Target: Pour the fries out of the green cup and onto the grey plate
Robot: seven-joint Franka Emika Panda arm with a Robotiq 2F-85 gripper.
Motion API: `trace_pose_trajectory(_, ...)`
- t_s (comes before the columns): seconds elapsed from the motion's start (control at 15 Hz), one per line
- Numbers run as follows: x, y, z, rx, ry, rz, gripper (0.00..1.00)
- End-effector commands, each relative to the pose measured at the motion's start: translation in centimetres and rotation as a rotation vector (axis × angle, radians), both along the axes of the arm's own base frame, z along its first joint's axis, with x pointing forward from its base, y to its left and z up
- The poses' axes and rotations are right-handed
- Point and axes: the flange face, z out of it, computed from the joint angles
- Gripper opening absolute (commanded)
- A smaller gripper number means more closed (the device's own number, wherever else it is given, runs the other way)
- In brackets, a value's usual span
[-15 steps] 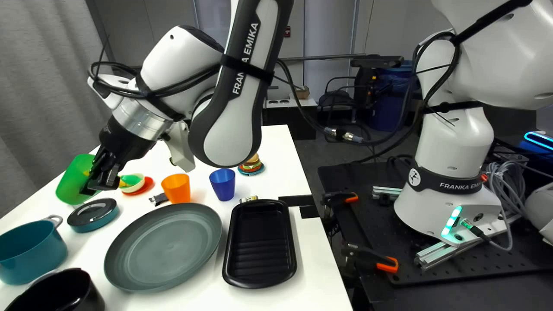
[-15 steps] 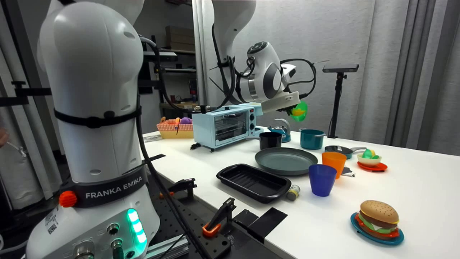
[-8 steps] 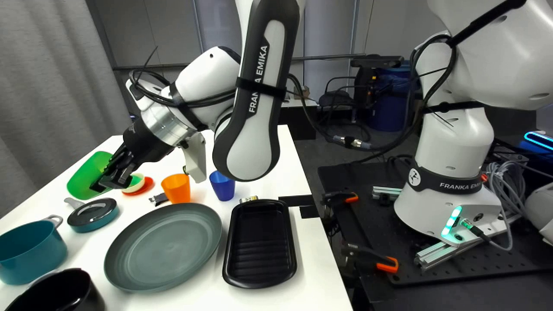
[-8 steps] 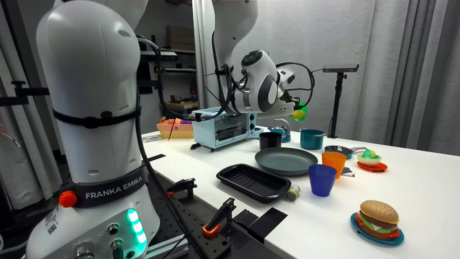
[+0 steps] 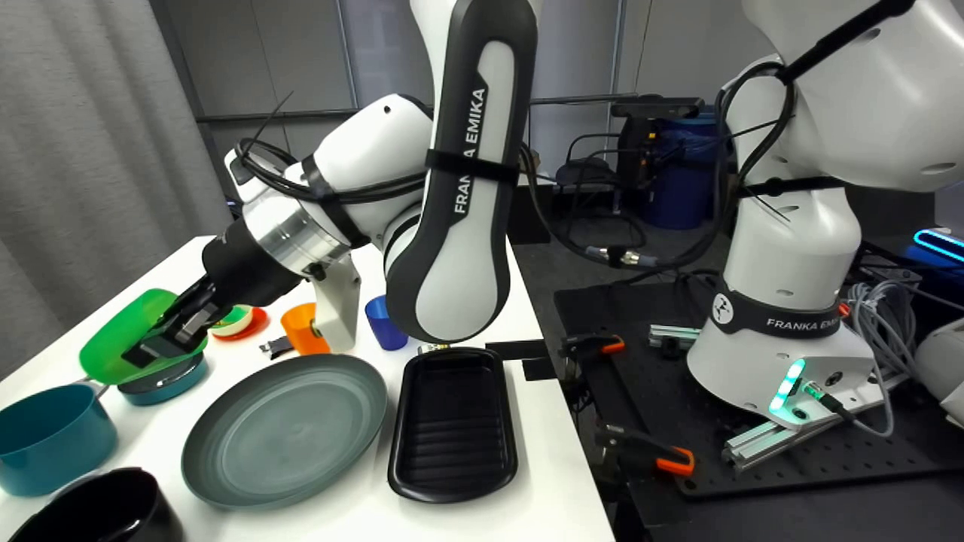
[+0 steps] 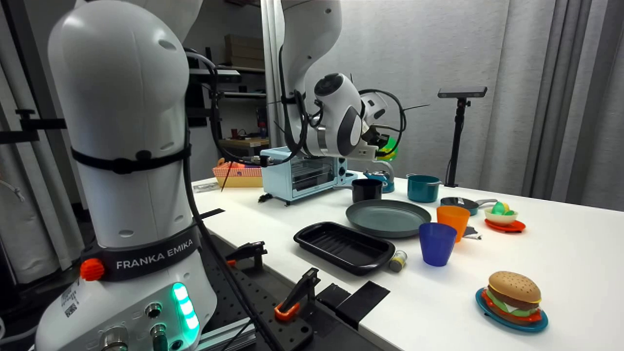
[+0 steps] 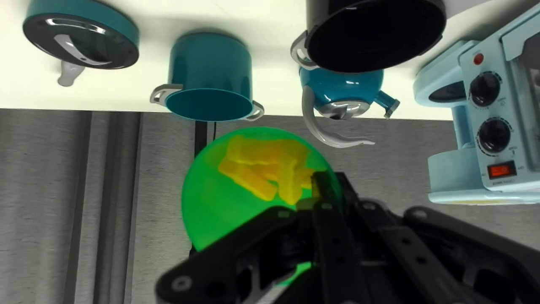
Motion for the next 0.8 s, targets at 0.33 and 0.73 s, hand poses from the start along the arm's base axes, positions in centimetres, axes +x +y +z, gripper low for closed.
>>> trace_pose_trajectory(0.33,-1.5,-2.2,0.2,0.297,-0.132,-0.086,0.01)
trace_pose_trajectory(0.73,-2.3,-3.2,-0.4,0.474,-0.189,-0.086,0.01)
